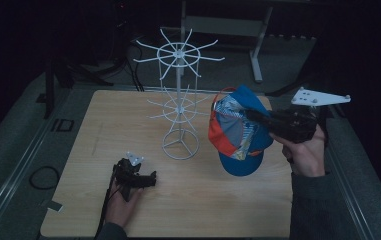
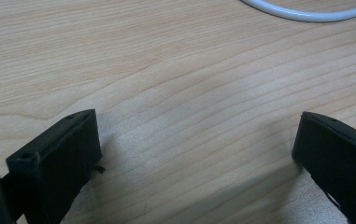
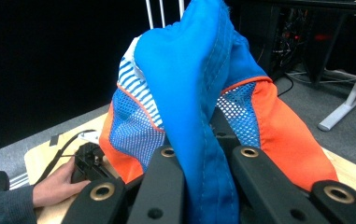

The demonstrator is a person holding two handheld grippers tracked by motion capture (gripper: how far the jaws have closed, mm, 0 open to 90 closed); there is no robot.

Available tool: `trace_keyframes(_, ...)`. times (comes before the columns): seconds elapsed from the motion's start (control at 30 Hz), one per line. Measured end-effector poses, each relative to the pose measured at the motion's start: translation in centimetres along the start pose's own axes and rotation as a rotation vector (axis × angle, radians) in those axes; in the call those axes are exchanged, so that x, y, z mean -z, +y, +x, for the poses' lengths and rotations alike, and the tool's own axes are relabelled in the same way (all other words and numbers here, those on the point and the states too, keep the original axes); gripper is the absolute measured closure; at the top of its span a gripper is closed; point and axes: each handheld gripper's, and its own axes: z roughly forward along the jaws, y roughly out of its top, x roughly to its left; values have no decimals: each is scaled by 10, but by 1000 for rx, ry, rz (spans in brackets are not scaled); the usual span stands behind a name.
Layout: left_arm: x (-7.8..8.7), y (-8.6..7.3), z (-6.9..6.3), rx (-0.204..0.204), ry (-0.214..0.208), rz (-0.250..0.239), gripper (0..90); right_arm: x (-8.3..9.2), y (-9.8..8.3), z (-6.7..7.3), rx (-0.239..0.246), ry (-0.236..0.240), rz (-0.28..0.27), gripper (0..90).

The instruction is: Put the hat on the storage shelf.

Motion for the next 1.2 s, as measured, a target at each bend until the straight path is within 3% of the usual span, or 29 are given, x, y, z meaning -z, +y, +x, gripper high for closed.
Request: trace_keyframes(1.2,0,0,0,0,0,0,14,6,24,-12,-4,-34,-84,871)
